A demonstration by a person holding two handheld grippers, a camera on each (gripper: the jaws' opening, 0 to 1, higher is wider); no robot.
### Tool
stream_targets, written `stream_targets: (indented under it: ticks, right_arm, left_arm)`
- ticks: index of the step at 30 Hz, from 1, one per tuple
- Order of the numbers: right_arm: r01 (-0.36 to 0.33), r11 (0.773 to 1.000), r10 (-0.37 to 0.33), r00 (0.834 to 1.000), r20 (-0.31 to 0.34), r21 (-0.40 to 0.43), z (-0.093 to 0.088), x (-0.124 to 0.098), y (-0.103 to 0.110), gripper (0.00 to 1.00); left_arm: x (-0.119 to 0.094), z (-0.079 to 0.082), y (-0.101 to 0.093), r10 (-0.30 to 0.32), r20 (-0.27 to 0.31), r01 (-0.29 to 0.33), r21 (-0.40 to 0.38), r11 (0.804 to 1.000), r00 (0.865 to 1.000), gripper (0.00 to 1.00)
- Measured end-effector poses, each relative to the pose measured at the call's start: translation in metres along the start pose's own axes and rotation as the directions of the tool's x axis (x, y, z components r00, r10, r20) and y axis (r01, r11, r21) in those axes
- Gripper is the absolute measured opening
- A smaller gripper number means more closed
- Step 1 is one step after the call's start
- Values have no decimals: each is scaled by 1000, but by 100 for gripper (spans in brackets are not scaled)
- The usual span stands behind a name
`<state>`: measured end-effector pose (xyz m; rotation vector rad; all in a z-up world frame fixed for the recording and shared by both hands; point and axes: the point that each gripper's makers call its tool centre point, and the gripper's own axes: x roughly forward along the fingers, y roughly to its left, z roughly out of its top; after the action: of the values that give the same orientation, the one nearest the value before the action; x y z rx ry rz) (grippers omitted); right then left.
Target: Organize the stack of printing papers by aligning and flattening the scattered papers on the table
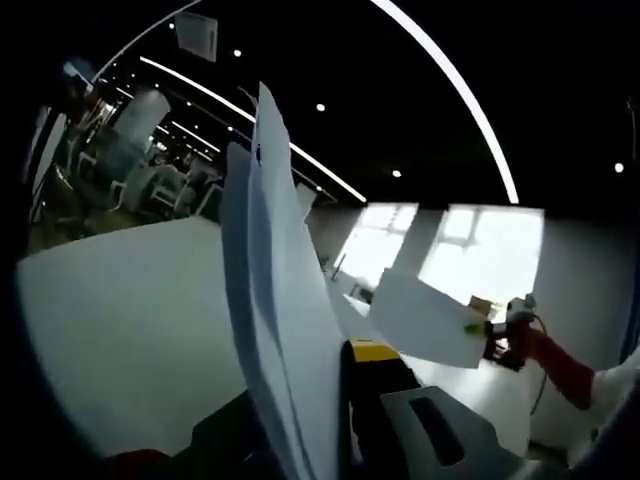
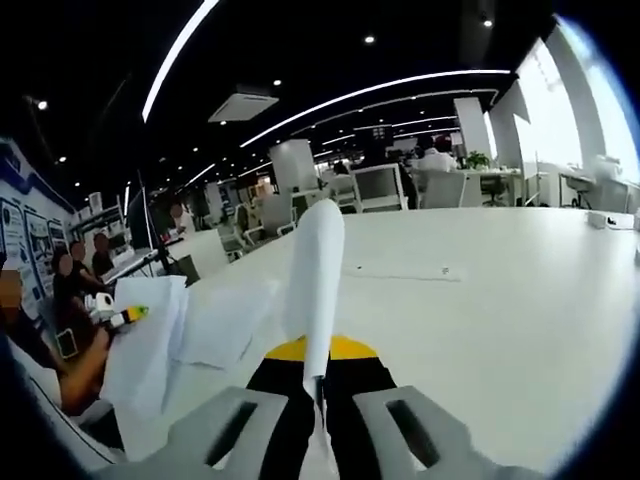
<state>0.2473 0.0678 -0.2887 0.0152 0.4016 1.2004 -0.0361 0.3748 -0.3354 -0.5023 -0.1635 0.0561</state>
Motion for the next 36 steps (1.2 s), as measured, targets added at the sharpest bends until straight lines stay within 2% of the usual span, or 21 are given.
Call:
stream_targets:
  ticks: [5,12,17,36]
  right_arm:
    - [-16,1000,17,999,48,-9,12,-5,11,0]
    - [-27,1000,27,995,100,2,24,-8,17,0]
    - [-22,1000,21,996,86,9,20,-6,18,0]
    - [-66,998,65,990,128,8,41,6,36,0]
  left_arm:
    - [2,1,3,11,6,-11,0,1000,1000,7]
    - [1,5,7,26,30,-26,-5,1000,999,7]
    - [0,8,8,23,43,-23,-1,1000,999,7]
    - [4,12,14,40,45,-41,13,999,998,7]
